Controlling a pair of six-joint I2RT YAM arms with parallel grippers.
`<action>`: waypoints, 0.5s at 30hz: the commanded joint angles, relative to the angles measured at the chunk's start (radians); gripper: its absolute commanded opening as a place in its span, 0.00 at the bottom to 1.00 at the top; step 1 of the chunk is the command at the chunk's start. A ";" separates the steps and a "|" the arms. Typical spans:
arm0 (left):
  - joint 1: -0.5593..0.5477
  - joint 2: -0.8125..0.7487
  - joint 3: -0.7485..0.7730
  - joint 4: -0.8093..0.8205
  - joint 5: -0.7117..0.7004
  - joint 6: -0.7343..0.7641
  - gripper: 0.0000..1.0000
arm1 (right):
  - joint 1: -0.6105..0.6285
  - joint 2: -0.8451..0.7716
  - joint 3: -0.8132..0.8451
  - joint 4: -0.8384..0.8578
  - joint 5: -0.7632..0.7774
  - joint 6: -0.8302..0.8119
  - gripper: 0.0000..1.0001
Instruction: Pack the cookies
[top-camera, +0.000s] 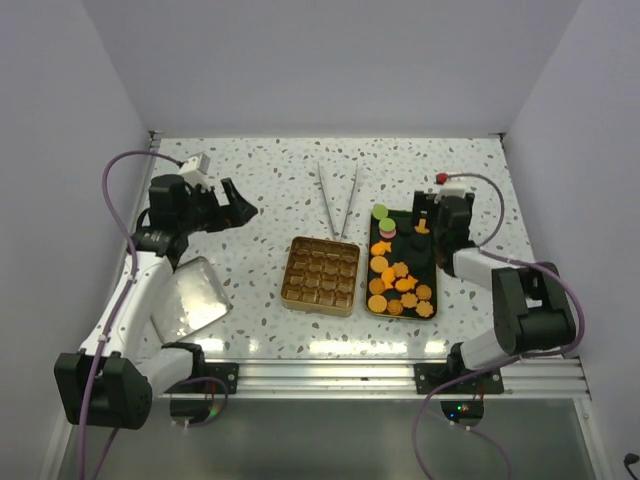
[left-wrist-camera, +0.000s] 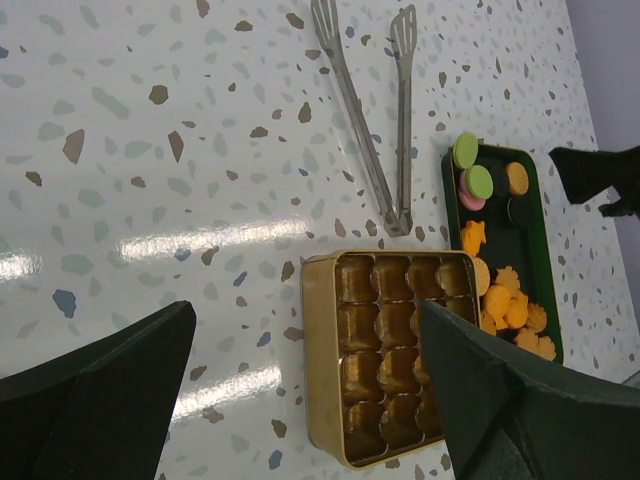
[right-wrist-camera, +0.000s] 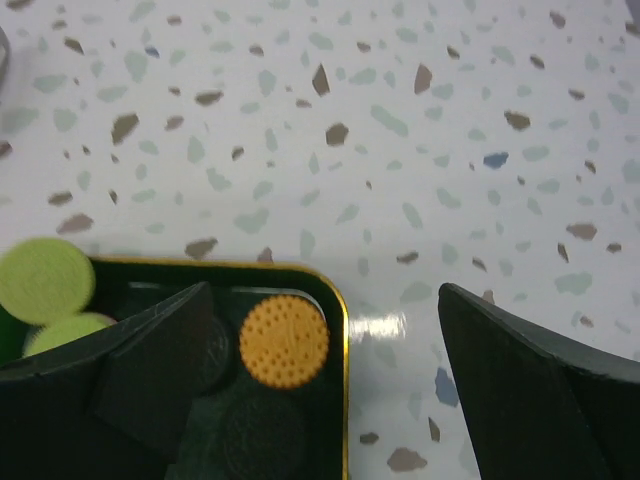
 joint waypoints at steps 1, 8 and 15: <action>0.000 -0.035 0.014 -0.014 0.037 0.006 1.00 | 0.005 -0.079 0.261 -0.389 -0.015 0.028 0.99; 0.000 -0.061 -0.006 -0.013 -0.003 -0.007 1.00 | 0.009 -0.111 0.517 -0.608 -0.169 0.569 0.99; 0.000 -0.087 -0.005 -0.029 -0.020 -0.005 1.00 | 0.332 0.352 1.204 -1.293 -0.045 0.418 0.99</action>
